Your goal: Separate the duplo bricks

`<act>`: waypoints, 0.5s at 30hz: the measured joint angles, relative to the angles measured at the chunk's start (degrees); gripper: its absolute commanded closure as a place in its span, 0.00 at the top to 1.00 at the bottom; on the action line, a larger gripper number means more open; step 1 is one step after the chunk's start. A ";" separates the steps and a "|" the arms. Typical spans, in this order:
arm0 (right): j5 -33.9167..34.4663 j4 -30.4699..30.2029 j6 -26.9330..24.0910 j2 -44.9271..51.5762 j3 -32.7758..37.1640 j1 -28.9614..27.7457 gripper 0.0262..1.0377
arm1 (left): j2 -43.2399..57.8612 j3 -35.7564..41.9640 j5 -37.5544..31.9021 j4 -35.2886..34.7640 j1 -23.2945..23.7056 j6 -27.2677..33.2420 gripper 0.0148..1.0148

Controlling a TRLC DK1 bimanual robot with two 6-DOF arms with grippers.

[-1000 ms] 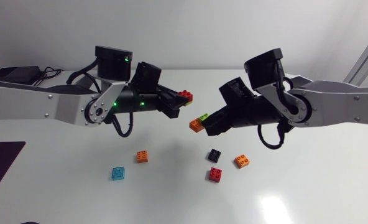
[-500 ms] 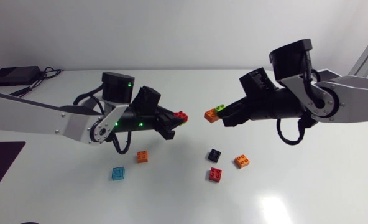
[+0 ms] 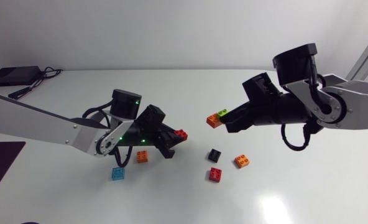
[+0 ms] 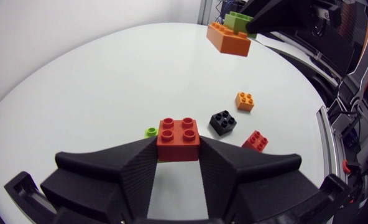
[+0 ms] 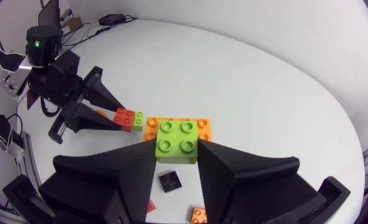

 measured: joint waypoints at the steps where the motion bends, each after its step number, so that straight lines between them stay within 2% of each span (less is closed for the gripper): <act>1: 0.00 -0.07 -0.02 -0.22 -0.07 0.00 0.27 | 0.00 -0.26 0.00 -0.13 -0.22 0.20 0.29; 15: -0.04 -0.26 -0.63 -3.15 -1.68 0.00 0.27 | 3.04 -1.70 0.00 -1.79 -2.19 2.95 0.30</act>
